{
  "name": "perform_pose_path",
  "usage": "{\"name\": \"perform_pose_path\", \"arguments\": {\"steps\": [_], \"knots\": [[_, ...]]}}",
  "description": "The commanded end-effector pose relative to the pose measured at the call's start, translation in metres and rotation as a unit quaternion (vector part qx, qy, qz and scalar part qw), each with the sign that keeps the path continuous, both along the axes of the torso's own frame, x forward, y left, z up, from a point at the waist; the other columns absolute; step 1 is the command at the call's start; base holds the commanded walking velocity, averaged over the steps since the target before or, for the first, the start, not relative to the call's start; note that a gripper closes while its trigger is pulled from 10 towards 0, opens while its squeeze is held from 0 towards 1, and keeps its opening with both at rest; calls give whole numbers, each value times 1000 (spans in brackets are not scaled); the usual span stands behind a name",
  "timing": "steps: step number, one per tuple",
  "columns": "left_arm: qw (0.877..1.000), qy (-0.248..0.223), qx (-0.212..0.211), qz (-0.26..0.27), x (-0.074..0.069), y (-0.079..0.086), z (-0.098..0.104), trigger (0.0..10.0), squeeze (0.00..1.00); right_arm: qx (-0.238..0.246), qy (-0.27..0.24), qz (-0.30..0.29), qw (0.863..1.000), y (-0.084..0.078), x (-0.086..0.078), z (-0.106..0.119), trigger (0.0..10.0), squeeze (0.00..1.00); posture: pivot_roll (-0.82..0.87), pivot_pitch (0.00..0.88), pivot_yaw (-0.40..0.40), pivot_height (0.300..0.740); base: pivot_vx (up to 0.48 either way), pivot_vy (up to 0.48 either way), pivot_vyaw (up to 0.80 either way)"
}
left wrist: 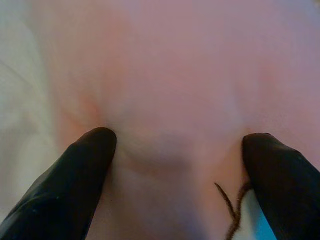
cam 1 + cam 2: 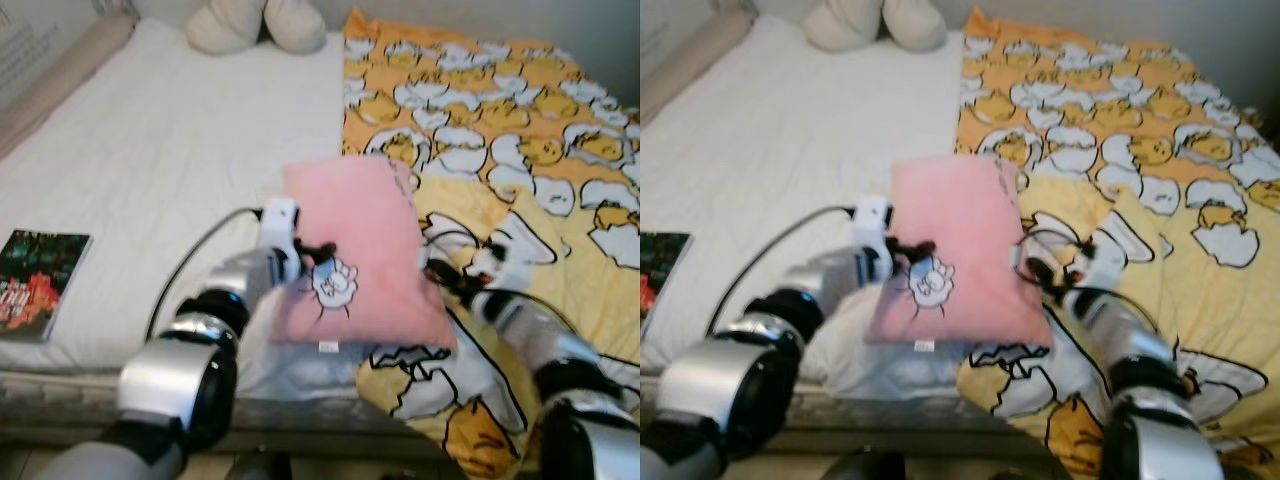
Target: Clean up the room
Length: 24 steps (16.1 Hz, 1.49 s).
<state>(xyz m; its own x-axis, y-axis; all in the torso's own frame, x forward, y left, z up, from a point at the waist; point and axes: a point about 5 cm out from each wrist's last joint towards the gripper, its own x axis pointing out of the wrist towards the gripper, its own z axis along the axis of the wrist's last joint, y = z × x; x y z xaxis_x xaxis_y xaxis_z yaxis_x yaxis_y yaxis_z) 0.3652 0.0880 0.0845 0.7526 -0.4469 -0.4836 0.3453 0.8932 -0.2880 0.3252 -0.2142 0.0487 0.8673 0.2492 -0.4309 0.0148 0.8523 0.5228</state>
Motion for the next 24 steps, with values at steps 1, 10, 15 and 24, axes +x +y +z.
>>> {"name": "perform_pose_path", "arguments": {"steps": [1, 10, 15, 24], "knots": [[999, 32, 5, 7, -9, 0, -16, 10000, 0, -5, 3, 6, 1000, 5, 2, -1, 10000, 0, -55, 142, -9, 740, 0, 0, 0], [998, 51, -25, -2, -18, -18, -23, 10000, 0, -106, -137, 60, 983, 0, 27, 78, 10000, 0, -31, 137, -45, 740, 0, 0, 0], [999, 36, -27, -9, -10, -13, -13, 10000, 0, -1, -114, 68, 991, 8, 16, 64, 10000, 0, -24, 120, -38, 740, 0, 0, 0], [999, 40, -30, 12, -10, -4, -15, 8235, 0, 32, 25, 54, 998, 47, 3, -12, 0, 0, 52, 76, -30, 740, 0, 0, 0]]}}
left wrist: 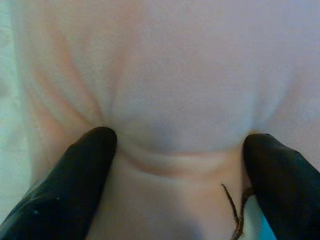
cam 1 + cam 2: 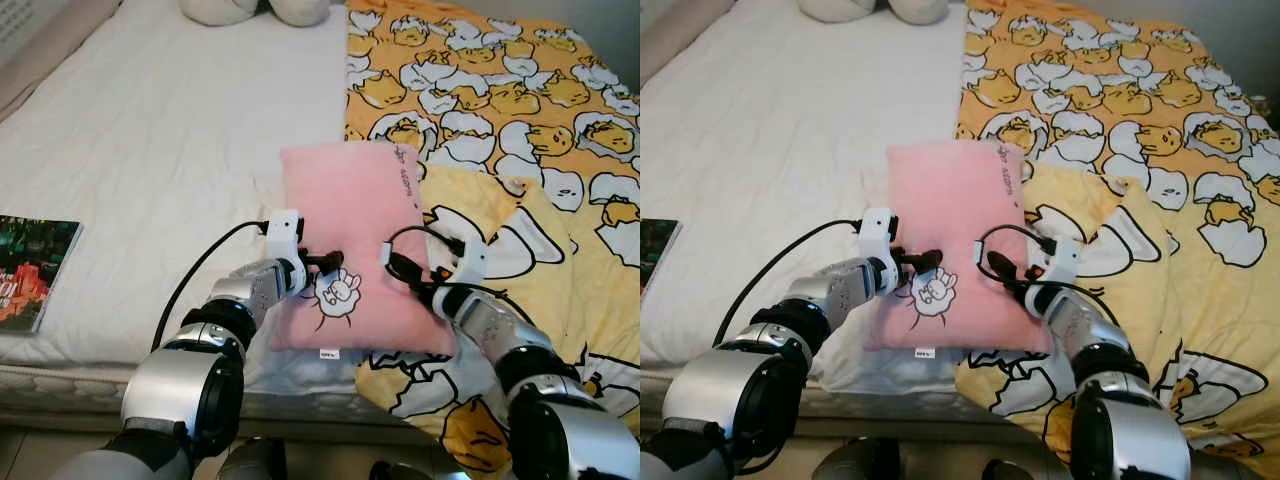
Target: Clean up the room
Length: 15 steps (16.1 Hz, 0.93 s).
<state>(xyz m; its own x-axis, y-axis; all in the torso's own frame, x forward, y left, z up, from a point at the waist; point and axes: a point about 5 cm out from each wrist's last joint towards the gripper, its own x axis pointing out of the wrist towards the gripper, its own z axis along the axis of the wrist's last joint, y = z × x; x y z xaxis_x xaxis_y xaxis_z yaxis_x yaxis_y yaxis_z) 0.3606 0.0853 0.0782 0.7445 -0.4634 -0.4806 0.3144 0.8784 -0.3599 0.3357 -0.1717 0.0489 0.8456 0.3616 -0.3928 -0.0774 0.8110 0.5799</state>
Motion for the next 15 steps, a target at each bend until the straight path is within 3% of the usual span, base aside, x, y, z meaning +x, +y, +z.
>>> {"name": "perform_pose_path", "arguments": {"steps": [1, 3, 5, 9, 13, 15], "knots": [[1000, 21, -3, 8, -6, -3, -10, 0, 0, -4, 31, 11, 999, 9, -6, -12, 0, 0, 52, 73, -30, 740, 0, 0, 0], [1000, 23, -4, 8, -9, -8, -13, 0, 0, -18, 26, 15, 999, 13, -4, -11, 0, 0, 45, 64, -32, 740, 0, 0, 0], [1000, 19, 3, 15, -11, -11, -17, 0, 0, -61, 25, -1, 998, 10, -5, -15, 0, 0, 34, 57, -32, 740, 0, 0, 0], [1000, 2, 15, 16, -11, -15, -16, 0, 0, -50, 28, -12, 998, 15, -8, -20, 0, 0, 33, 43, -33, 740, 0, 0, 0], [1000, -1, 14, 7, -12, -20, -16, 0, 0, -51, 17, -43, 998, 8, -4, -15, 0, 0, 39, 22, -36, 740, 0, 0, 0], [1000, -11, 15, 10, -10, -18, -13, 0, 0, -30, 11, -76, 997, 2, 0, -10, 0, 0, 57, 0, -35, 740, 0, 0, 0]]}}
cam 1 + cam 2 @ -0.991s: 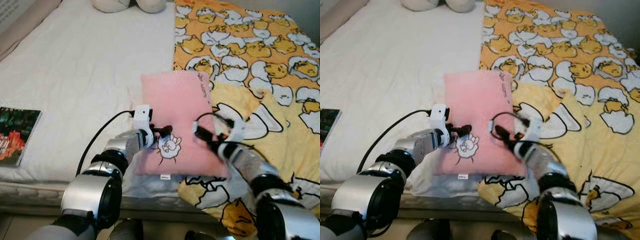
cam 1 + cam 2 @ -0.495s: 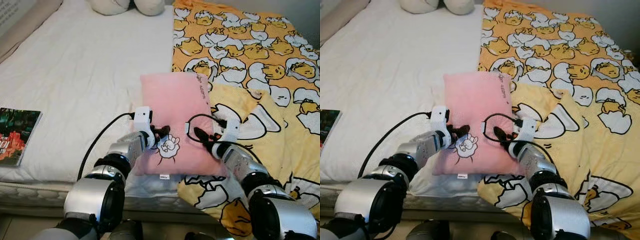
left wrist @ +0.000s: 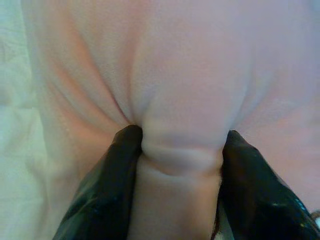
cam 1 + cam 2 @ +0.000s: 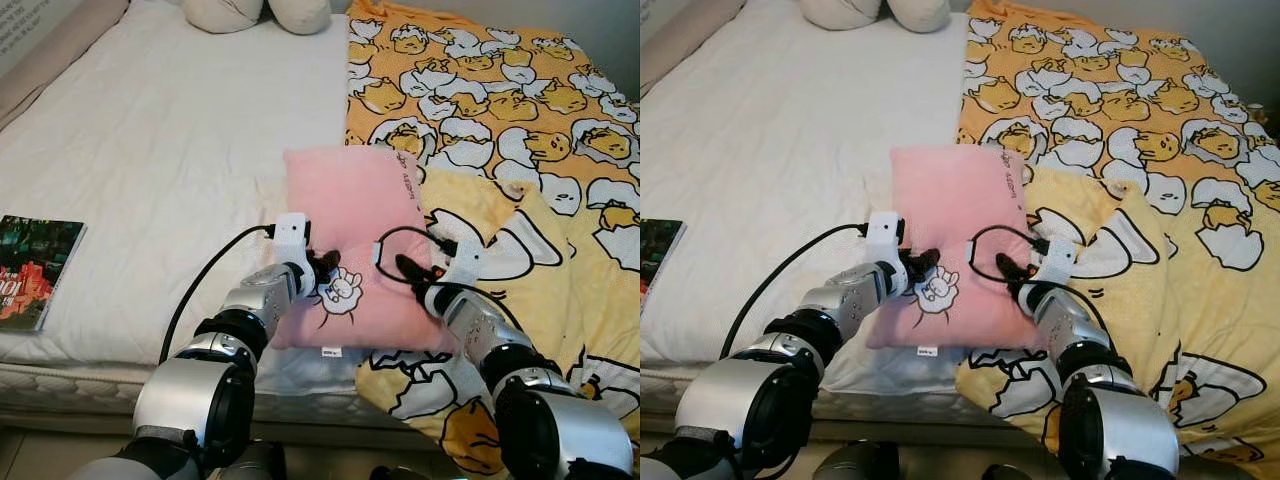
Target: Clean up the room
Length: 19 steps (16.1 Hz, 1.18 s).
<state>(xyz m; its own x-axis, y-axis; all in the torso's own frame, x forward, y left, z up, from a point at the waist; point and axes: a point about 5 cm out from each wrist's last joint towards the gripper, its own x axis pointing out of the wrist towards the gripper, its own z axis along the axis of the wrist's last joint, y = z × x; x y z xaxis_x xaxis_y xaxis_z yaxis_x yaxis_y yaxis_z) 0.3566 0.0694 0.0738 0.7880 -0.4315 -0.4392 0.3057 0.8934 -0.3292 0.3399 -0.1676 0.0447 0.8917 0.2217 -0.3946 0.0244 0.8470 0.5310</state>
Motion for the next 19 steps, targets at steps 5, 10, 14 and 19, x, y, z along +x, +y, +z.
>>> {"name": "perform_pose_path", "arguments": {"steps": [5, 10, 14, 19], "knots": [[999, 22, -26, -8, -3, -5, -3, 0, 0, 68, 33, -59, 995, -1, -3, -7, 0, 0, 71, 0, -18, 740, 0, 0, 0], [999, -39, -13, -29, 12, -10, 24, 0, 0, 32, -15, -57, 998, -9, 11, 14, 0, 0, 34, 0, 9, 740, 0, 0, 0], [971, -241, 9, -12, 45, -7, 116, 0, 0, -71, -185, -54, 979, -24, 45, 91, 0, 0, 5, 0, 36, 740, 0, 0, 0], [948, -310, 69, -38, 50, 5, 142, 10000, 0, -78, -256, -74, 961, -13, 34, 101, 0, 0, 22, 0, 38, 740, 0, 0, 0]]}}
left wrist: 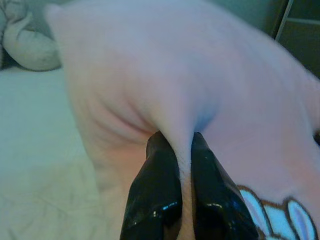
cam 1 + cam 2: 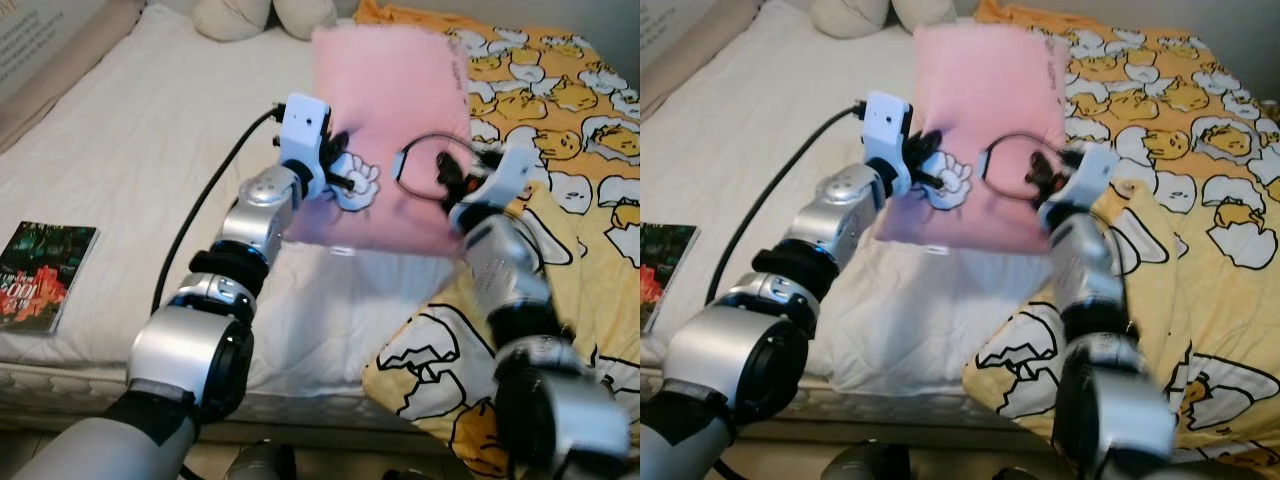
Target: Clean up the room
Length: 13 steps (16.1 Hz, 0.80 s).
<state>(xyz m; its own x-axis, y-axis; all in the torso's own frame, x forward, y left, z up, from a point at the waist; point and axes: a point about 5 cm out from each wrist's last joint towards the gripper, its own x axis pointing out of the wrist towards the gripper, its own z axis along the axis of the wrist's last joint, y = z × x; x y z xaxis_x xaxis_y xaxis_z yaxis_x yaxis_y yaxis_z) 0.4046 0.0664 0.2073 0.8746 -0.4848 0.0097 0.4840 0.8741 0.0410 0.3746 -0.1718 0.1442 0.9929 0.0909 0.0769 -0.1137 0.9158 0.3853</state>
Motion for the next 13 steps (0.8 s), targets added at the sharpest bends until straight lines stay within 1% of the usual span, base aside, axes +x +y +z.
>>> {"name": "perform_pose_path", "arguments": {"steps": [1, 2, 3, 4, 5, 7, 8, 9, 11, 13], "knots": [[999, -37, 5, 11, 2, 9, 11, 10000, 0, -5, 1, -31, 1000, -8, -4, -4, 0, 0, 18, 0, 41, 740, 0, 0, 0], [999, -44, 4, 10, 2, 10, 13, 10000, 0, -18, 7, -36, 999, -6, -6, -8, 0, 0, 18, 0, 41, 740, 0, 0, 0], [999, -49, -2, 15, 2, 11, 14, 10000, 0, -57, 7, -38, 998, -3, -8, -10, 2078, 0, 12, 0, 47, 740, 0, 0, 0], [997, -58, -21, 36, 3, 16, 16, 10000, 0, -94, -10, -37, 995, 1, -9, -5, 10000, 0, 6, 0, 49, 740, 0, 480, 0], [997, -62, -22, 41, 3, 17, 16, 10000, 0, -97, -13, -39, 994, 1, -10, -4, 10000, 0, 6, 0, 49, 740, 0, 480, 0], [994, -65, -50, 67, 1, 18, 11, 10000, 0, -112, -40, -36, 992, 2, -9, 6, 10000, 0, 0, 0, 47, 740, 0, 480, 0], [993, -74, -58, 69, -3, 13, 7, 10000, 0, -110, -54, -39, 992, 1, -9, 12, 10000, 0, 2, 0, 41, 740, 0, 480, 0], [993, -75, -58, 67, -4, 11, 6, 10000, 0, -115, -57, -41, 991, 1, -9, 13, 10000, 0, 4, 0, 38, 740, 0, 480, 0], [993, -79, -56, 67, -6, 6, 2, 10000, 0, -135, -61, -34, 988, 3, -7, 17, 10000, 0, 16, 0, 26, 740, 0, 480, 538], [992, -91, -52, 72, -7, 6, 4, 10000, 0, -138, -64, -26, 988, 5, -5, 19, 10000, 0, 27, 0, 17, 740, 0, 480, 416]]}}
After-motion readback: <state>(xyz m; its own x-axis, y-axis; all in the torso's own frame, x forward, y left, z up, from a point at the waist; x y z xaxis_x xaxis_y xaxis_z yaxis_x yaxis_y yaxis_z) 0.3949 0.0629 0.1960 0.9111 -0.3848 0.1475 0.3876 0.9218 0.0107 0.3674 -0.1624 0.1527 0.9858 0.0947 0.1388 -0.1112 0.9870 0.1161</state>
